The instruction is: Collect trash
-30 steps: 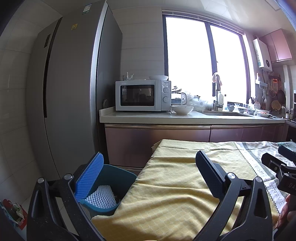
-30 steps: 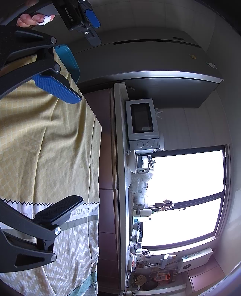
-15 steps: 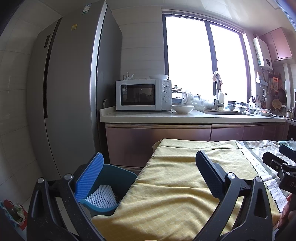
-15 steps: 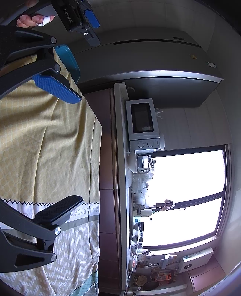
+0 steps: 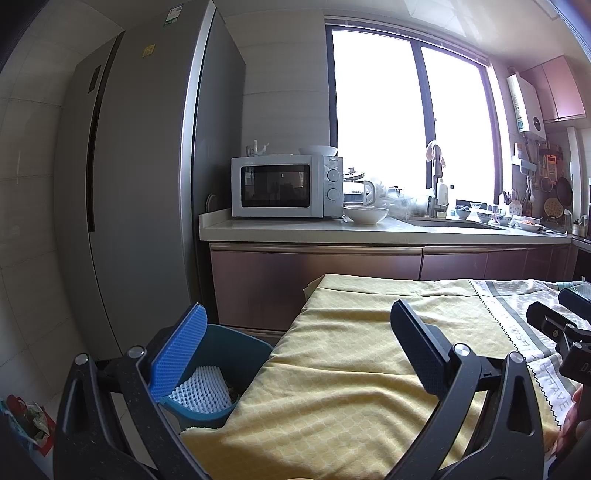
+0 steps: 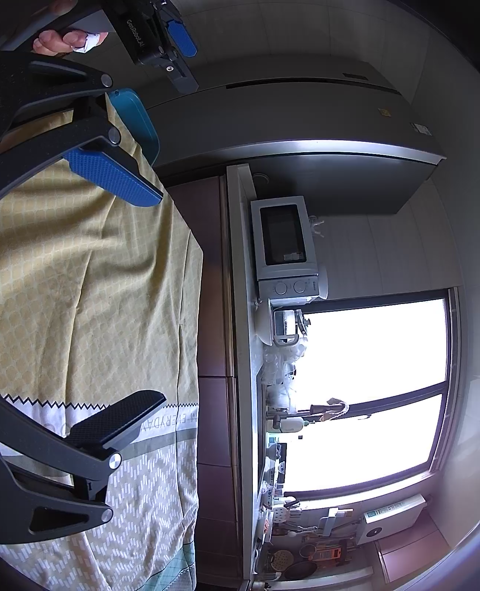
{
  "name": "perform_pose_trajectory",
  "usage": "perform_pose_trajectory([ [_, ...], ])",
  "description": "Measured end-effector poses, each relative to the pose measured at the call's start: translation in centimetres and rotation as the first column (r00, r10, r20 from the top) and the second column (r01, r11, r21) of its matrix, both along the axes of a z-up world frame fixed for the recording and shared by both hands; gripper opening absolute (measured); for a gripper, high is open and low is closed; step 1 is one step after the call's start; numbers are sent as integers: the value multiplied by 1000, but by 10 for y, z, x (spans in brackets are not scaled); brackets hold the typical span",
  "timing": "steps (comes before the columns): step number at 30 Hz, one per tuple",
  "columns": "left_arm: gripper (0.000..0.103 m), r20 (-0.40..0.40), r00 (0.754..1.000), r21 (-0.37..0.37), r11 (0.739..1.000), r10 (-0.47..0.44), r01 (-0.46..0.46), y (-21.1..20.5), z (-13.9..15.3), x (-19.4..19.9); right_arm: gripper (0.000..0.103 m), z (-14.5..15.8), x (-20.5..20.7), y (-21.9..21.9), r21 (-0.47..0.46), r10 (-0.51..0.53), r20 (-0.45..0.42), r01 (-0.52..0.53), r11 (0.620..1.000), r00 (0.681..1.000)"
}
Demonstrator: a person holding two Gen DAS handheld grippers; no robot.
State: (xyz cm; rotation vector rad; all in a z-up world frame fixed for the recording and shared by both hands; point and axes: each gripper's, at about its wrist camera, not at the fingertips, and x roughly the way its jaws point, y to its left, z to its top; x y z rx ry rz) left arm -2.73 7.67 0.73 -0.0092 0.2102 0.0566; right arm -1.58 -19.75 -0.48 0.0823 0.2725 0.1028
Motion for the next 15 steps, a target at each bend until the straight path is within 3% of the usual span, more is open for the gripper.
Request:
perform_pose_trajectory([
  [15, 98, -2, 1000, 0, 1000, -3, 3, -1, -1, 1, 96, 1, 4, -2, 0, 4, -1, -4, 1000, 1000],
])
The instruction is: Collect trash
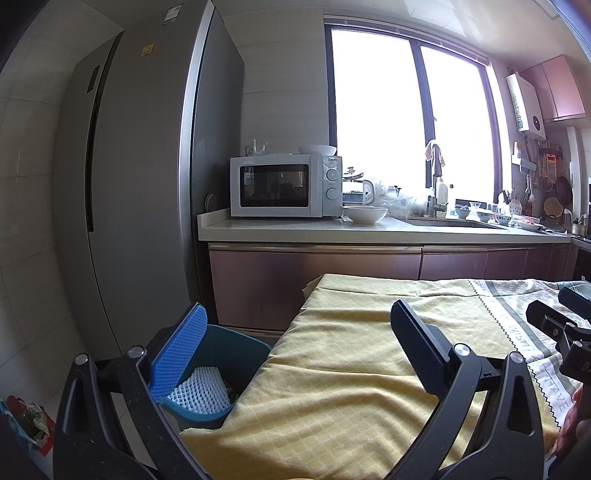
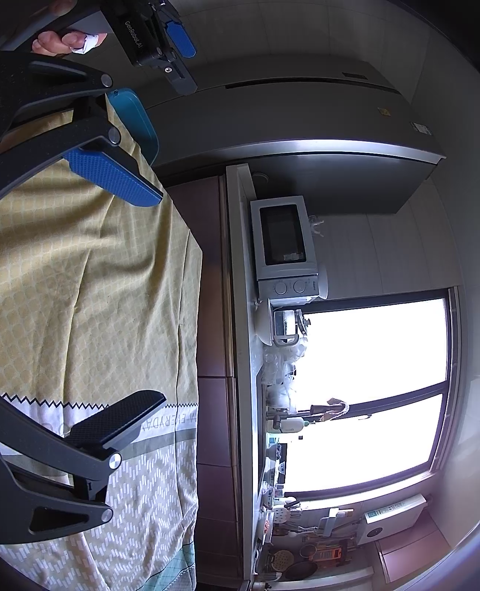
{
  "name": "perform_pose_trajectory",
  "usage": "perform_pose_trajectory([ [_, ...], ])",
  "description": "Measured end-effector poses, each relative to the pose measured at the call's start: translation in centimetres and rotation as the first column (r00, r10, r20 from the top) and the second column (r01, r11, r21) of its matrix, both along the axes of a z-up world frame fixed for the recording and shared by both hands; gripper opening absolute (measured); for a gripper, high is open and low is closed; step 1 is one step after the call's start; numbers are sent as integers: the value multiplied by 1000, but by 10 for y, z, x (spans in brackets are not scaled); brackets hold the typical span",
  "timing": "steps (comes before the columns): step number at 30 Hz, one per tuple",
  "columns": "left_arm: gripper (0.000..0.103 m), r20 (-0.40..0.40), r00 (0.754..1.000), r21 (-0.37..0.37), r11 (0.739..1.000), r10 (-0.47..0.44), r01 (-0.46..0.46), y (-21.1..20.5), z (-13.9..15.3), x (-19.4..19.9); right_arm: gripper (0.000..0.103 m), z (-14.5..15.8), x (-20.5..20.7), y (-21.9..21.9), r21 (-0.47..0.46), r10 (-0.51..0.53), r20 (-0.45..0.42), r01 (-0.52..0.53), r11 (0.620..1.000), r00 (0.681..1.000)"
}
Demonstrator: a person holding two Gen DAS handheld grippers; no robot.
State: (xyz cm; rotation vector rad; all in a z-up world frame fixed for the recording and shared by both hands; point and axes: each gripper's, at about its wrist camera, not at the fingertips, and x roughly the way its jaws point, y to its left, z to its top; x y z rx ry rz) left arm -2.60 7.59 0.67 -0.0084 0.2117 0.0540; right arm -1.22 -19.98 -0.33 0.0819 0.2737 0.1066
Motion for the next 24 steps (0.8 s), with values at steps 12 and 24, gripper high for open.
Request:
perform_pose_trajectory([
  [12, 98, -1, 1000, 0, 1000, 1, -1, 0, 0, 0, 96, 0, 1, 0, -3, 0, 0, 0, 1000, 1000],
  [24, 98, 0, 1000, 3, 1000, 6, -6, 0, -1, 1, 96, -1, 1, -1, 1, 0, -1, 0, 1000, 1000],
])
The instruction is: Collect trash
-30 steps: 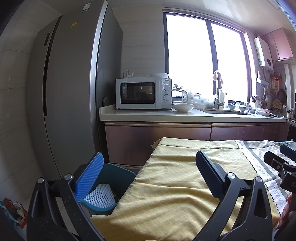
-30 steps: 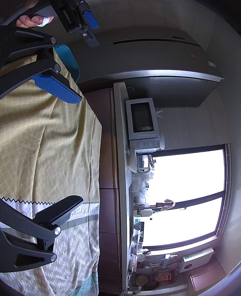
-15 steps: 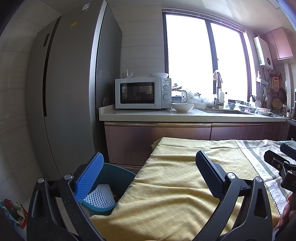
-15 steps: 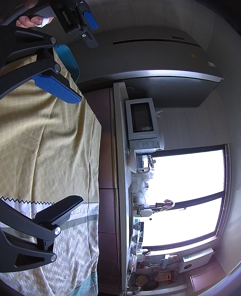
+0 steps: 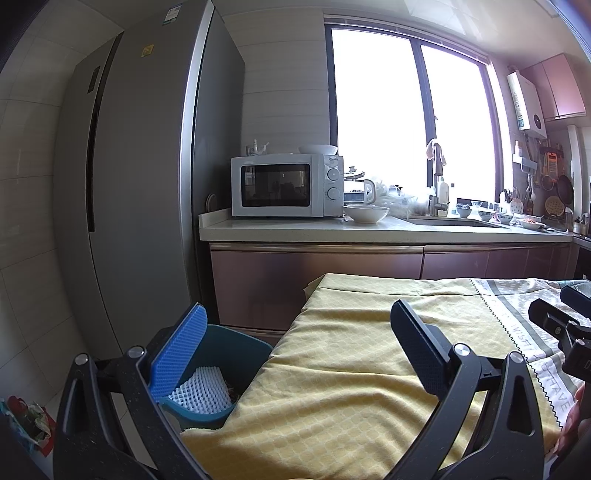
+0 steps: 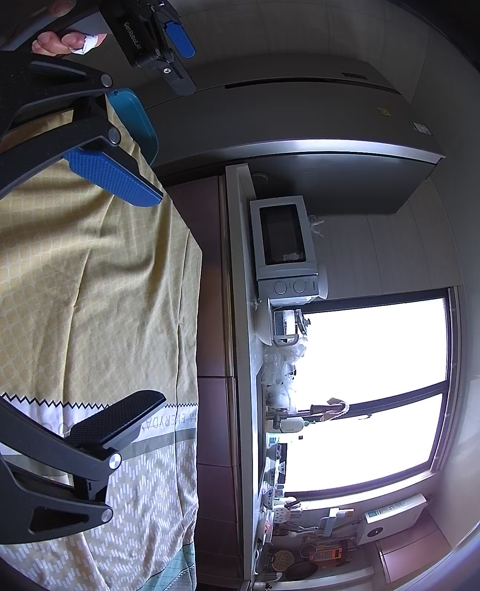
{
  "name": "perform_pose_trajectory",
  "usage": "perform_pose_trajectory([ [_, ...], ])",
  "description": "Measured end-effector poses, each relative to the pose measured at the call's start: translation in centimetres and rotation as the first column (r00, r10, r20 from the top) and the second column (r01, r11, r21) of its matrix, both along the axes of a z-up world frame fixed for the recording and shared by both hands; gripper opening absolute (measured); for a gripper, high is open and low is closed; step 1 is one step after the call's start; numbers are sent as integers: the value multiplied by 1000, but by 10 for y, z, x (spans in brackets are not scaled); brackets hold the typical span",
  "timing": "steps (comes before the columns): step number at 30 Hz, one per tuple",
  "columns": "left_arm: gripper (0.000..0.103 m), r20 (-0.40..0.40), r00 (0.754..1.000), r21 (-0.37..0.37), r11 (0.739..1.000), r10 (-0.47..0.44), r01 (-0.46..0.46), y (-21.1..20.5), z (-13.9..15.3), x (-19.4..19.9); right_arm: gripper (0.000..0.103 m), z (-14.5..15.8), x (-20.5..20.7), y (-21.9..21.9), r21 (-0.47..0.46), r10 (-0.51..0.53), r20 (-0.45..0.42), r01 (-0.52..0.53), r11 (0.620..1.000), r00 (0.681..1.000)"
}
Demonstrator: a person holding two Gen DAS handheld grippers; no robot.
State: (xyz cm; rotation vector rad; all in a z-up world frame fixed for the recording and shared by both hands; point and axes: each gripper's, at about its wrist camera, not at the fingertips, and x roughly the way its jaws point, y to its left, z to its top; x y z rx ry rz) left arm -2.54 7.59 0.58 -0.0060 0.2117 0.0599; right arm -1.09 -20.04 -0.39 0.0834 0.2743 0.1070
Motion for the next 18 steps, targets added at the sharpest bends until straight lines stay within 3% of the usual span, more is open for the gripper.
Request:
perform_pose_trajectory([
  [18, 98, -7, 1000, 5, 1000, -1, 1, -1, -1, 1, 96, -1, 0, 0, 3, -1, -2, 1, 1000, 1000],
])
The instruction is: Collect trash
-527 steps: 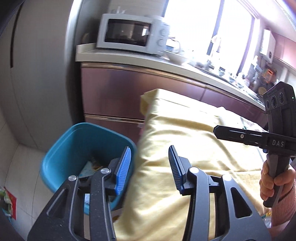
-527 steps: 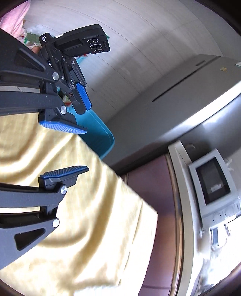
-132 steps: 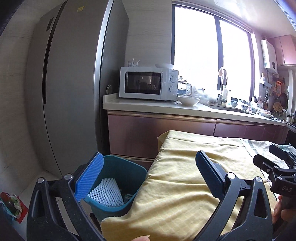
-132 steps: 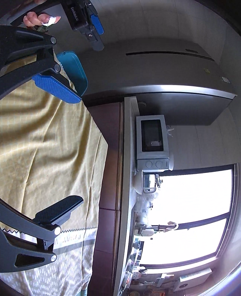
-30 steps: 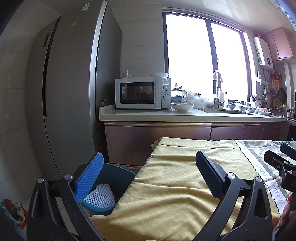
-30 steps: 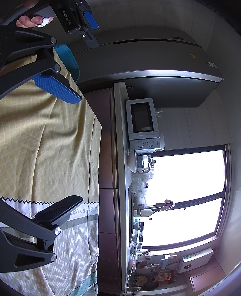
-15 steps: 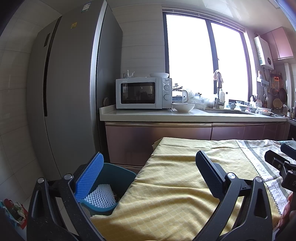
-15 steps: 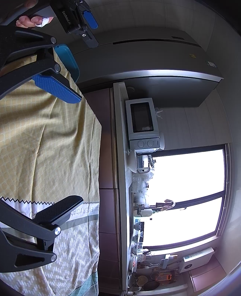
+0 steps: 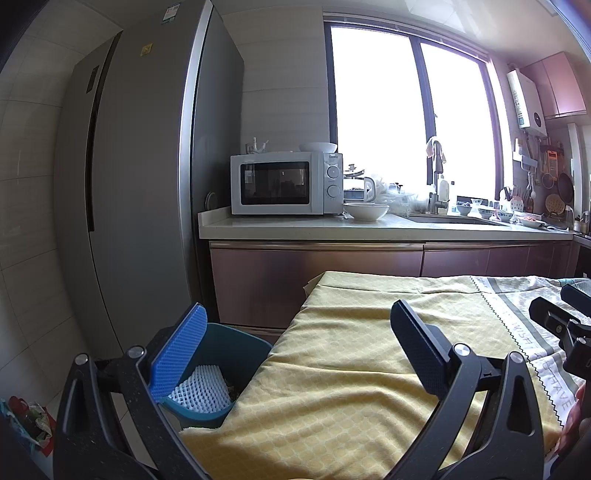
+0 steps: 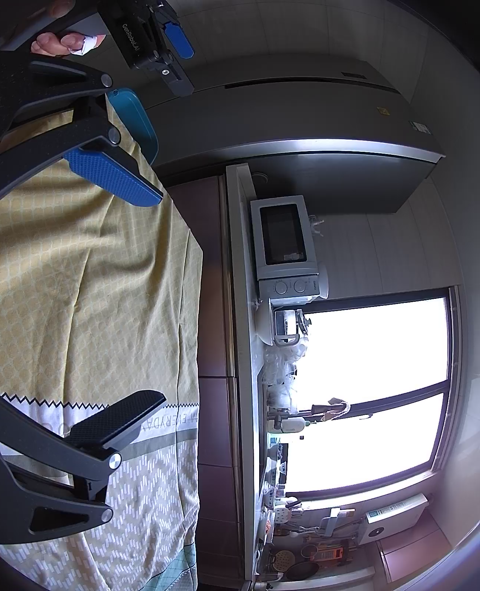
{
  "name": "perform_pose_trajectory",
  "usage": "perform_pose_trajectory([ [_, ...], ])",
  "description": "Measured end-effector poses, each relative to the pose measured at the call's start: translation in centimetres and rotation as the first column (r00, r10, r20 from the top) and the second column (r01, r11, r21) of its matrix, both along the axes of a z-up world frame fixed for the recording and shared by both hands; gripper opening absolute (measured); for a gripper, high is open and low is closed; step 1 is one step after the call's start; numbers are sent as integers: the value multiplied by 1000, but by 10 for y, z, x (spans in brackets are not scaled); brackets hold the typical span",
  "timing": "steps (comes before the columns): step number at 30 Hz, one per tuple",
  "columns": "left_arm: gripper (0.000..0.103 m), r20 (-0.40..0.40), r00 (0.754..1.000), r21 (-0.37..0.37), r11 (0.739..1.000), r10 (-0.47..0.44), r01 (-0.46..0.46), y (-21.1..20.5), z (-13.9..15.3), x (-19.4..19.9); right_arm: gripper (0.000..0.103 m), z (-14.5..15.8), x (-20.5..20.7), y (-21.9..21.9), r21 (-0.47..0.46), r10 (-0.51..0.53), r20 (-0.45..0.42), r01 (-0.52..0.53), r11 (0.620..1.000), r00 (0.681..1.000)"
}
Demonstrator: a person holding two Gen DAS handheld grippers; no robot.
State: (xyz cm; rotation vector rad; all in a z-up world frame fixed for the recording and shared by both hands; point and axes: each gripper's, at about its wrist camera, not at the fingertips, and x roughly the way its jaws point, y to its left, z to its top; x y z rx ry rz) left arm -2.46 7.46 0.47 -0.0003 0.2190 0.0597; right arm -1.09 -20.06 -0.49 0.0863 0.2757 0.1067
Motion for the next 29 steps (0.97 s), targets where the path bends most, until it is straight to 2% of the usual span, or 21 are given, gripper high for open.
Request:
perform_pose_trajectory([
  [8, 98, -17, 1000, -17, 1000, -6, 5, 3, -1, 5, 96, -1, 1, -1, 5, -1, -3, 1, 1000, 1000],
  [20, 98, -51, 999, 2, 1000, -5, 6, -6, -4, 17, 96, -6, 5, -11, 24, -14, -14, 15, 1000, 1000],
  [26, 98, -138, 988, -30, 998, -64, 60, -11, -5, 40, 96, -6, 13, -20, 29, -18, -43, 20, 999, 999],
  [29, 98, -231, 967, -51, 994, -105, 96, -19, -8, 69, 96, -6, 26, -28, 6, -36, -103, 36, 999, 994],
])
